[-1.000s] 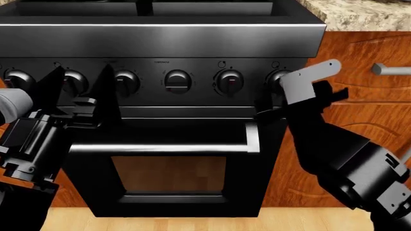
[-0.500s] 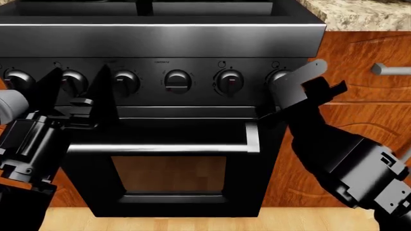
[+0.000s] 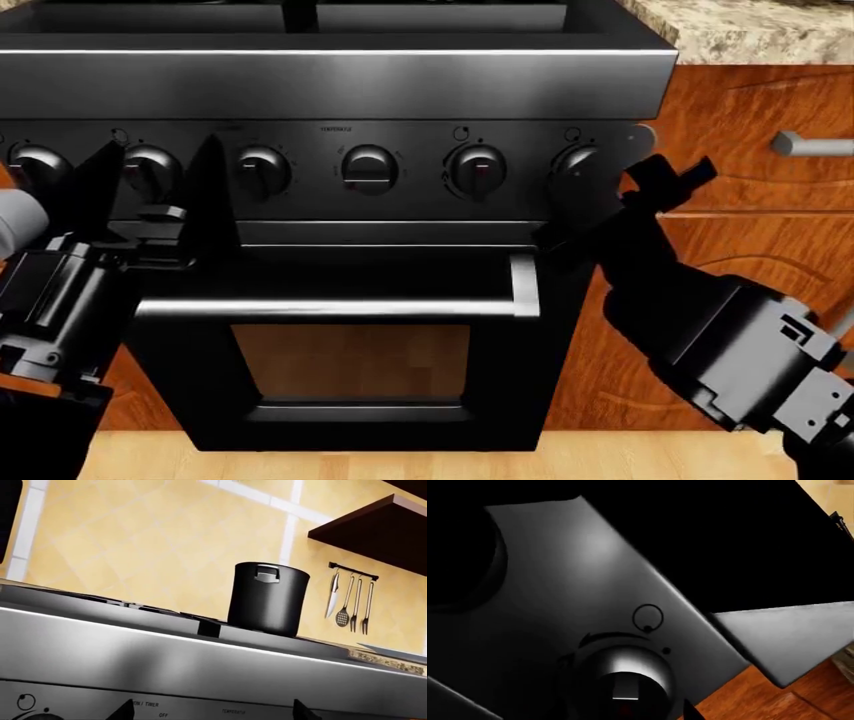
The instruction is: Frozen meat rests on a plate on the counter. Retrieve the meat and place it in a pot on a burner. Then turn the burner on.
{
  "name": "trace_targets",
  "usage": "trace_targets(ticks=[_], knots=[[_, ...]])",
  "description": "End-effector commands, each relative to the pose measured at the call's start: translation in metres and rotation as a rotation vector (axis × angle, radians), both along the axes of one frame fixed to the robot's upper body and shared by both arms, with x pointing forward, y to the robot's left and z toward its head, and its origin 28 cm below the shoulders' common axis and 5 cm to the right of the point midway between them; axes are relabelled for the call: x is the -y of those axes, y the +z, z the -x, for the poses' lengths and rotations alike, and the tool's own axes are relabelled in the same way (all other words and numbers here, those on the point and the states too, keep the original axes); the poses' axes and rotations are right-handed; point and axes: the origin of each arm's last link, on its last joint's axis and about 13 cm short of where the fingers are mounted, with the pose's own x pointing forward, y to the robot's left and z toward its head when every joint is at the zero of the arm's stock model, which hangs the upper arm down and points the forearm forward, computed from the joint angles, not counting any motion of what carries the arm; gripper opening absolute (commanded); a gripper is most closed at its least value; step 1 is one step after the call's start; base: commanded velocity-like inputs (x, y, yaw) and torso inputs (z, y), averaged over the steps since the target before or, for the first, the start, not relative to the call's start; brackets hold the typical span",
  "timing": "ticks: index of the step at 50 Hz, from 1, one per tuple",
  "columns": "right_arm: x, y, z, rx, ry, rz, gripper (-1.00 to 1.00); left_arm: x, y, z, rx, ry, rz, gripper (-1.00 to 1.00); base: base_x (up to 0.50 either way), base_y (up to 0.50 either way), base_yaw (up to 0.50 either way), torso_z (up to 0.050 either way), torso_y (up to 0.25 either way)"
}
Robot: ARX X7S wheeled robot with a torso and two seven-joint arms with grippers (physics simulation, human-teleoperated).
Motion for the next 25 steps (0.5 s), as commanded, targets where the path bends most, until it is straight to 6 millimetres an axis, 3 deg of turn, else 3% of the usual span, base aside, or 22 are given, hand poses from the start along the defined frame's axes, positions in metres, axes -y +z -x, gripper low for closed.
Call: trace_targets(ticks=[1,17,18,25], knots=[[-0.015,0.027,0.000,0.168,0.058,0.074,-1.00,-0.001,0.000,0.000,0.002,0.002,0.004,1.00,0.00,0.00,0.00,0.000,0.000],[-0.015,0.028,0.004,0.149,0.054,0.037,-1.00,-0.001,-0.001,0.001,0.004,0.003,0.005,1.00,0.00,0.00,0.00,0.001,0.005],[-0.015,0.028,0.005,0.145,0.053,0.031,1.00,-0.001,-0.001,0.001,0.004,0.002,0.005,1.00,0.00,0.00,0.00,0.000,0.000],[-0.018,0.031,0.010,0.136,0.052,0.011,1.00,-0.001,0.000,0.002,0.008,0.000,0.006,1.00,0.00,0.00,0.00,0.000,0.001]])
